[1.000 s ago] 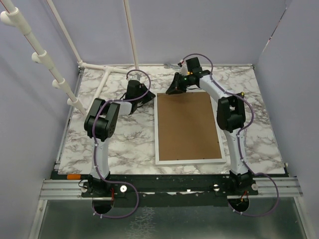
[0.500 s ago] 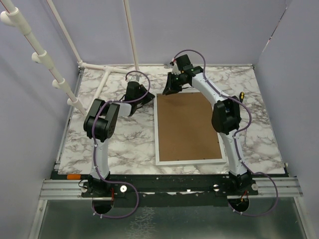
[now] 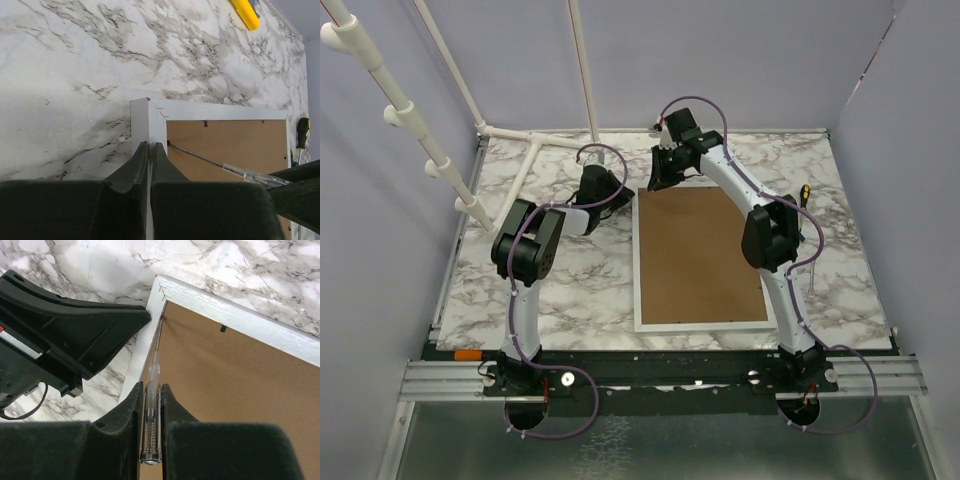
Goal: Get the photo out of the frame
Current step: Release the photo frame item from the photo frame.
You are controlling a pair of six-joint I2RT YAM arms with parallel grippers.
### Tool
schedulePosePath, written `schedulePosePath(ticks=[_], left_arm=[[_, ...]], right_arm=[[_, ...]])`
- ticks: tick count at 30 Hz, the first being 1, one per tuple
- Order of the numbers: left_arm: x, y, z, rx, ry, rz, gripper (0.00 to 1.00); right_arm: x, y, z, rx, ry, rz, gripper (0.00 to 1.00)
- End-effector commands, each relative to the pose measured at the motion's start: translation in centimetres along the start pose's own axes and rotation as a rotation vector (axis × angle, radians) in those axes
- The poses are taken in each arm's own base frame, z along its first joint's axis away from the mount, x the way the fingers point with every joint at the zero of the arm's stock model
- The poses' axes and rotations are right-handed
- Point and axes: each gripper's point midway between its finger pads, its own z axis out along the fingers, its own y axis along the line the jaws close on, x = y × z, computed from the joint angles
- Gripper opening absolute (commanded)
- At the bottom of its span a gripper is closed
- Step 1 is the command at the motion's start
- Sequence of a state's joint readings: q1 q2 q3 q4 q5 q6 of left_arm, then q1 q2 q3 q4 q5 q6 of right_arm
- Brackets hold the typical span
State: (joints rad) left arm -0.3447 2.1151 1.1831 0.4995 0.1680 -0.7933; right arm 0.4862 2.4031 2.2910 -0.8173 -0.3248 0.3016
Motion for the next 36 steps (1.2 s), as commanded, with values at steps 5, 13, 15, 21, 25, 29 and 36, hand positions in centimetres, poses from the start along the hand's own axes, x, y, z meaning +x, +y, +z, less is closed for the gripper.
schedulePosePath(ticks=[5,13,15,21,25,29,36], left_arm=[[14.0,-6.4,-1.5,0.177,0.390,-0.011,0.00],[14.4,-6.9,-1.6,0.178,0.392,-0.010,0.00],[14.6,-6.9,-1.7,0.180,0.395,-0.011,0.00],[14.7,-7.1,-1.7,0.179,0.395,-0.011,0.00],[14.5,-7.0,-1.8,0.176,0.387,-0.002,0.00],[12.9,-6.1,-2.0,0.151,0.359,0.007,0.00],[7.8,-4.4,-2.9,0.111,0.277,0.008,0.03]], right_arm=[[-0.1,13.0,-1.9,-0.324,-0.058,-0.281,0.01],[0.4,14.2,-1.6,-0.312,-0.071,-0.348,0.00],[0.6,14.5,-1.4,-0.311,-0.075,-0.361,0.01],[0.7,15.7,-1.5,-0.308,-0.096,-0.407,0.01],[-0.1,14.8,-2.2,-0.231,-0.133,-0.411,0.01],[-1.6,11.1,-3.5,-0.016,-0.208,-0.360,0.01],[-3.0,8.3,-7.8,-0.040,-0.331,-0.222,0.00]])
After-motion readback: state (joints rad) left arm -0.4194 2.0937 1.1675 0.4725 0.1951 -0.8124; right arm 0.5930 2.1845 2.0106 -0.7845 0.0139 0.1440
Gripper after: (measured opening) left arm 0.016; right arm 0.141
